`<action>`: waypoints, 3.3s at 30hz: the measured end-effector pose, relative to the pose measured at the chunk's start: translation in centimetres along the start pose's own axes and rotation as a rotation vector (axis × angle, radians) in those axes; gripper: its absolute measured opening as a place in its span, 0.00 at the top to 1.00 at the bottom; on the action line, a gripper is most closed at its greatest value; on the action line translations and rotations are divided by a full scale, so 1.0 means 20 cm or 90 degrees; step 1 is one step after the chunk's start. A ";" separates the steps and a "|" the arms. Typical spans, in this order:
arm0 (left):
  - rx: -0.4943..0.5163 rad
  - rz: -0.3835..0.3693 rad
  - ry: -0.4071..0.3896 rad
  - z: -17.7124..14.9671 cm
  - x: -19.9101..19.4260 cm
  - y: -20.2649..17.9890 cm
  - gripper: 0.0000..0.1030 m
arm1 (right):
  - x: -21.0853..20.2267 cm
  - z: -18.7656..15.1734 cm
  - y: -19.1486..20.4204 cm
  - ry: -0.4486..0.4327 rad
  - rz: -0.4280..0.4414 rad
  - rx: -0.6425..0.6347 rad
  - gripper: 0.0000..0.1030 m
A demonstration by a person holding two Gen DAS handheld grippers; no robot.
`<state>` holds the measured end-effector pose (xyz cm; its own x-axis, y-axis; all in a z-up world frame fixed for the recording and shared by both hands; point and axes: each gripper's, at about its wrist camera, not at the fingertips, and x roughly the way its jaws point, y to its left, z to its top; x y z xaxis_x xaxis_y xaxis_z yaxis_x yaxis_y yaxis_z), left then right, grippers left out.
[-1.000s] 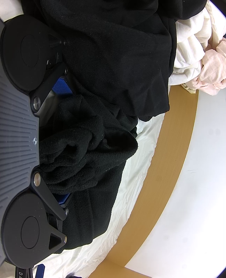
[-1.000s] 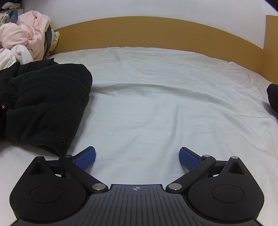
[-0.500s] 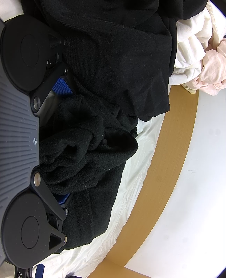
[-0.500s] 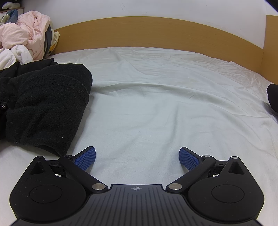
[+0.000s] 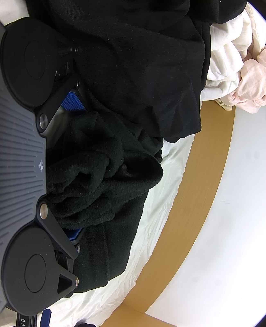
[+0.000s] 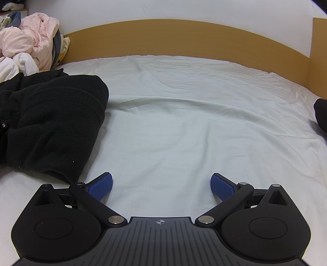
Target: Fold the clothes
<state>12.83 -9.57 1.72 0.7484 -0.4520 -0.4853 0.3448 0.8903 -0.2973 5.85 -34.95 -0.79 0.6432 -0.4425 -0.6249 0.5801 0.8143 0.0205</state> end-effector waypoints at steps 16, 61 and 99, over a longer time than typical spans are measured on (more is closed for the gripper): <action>-0.006 -0.005 0.002 0.01 0.01 0.00 0.00 | 0.00 0.00 0.00 0.000 0.000 0.000 0.00; -0.011 -0.012 0.004 0.00 -0.04 -0.20 0.00 | 0.00 0.00 0.00 0.000 0.000 0.000 0.00; -0.026 -0.031 0.008 -0.05 -0.13 -0.30 0.00 | 0.00 0.00 0.00 0.000 0.000 0.000 0.00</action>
<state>8.19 -13.74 3.99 0.7242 -0.4950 -0.4801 0.3569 0.8648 -0.3532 5.87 -34.92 -0.79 0.6431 -0.4423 -0.6251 0.5801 0.8143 0.0207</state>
